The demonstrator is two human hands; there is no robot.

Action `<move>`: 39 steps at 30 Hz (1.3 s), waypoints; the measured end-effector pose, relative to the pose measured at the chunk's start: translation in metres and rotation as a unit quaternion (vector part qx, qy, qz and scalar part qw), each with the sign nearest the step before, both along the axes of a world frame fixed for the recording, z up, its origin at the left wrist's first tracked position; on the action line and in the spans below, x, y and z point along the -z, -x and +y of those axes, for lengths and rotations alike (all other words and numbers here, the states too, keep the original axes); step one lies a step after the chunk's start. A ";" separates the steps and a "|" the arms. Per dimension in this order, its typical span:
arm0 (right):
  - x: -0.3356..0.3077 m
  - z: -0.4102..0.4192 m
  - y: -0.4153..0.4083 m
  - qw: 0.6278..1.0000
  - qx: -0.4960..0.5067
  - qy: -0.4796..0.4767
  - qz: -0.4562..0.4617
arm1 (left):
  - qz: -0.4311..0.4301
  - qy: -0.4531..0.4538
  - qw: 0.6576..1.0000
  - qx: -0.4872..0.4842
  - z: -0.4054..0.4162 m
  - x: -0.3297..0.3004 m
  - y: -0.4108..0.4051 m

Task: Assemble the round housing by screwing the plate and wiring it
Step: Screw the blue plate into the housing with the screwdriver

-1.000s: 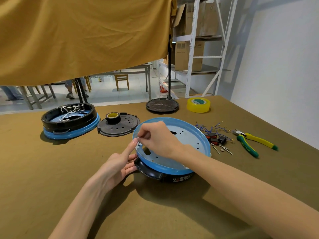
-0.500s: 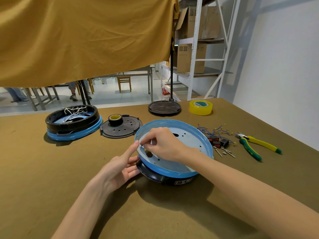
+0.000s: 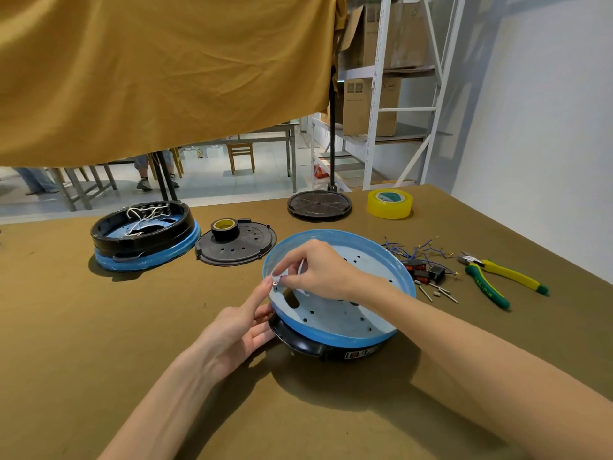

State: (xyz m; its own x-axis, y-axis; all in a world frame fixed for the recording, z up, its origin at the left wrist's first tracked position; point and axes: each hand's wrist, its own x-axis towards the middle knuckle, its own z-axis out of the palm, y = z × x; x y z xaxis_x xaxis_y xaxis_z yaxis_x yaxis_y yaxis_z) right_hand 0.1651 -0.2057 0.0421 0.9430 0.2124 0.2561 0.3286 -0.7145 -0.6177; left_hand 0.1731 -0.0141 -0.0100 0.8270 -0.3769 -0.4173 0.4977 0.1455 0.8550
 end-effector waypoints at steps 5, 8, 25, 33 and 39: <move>0.001 0.005 0.005 0.999 -0.020 0.033 -0.006 | 0.010 -0.003 1.000 -0.003 0.000 -0.005 0.006; 0.001 0.007 0.005 0.999 -0.012 0.030 -0.014 | 0.018 -0.005 1.000 -0.011 -0.003 -0.009 0.009; 0.002 -0.001 -0.011 0.998 0.050 -0.028 0.039 | 0.094 0.081 0.992 -0.001 0.007 0.006 -0.007; -0.013 0.009 -0.019 0.993 0.075 -0.017 0.090 | 0.119 0.107 0.987 -0.010 0.004 0.001 -0.003; -0.012 0.013 -0.013 0.993 0.076 0.012 0.091 | 0.131 0.112 0.985 -0.007 0.006 -0.002 0.001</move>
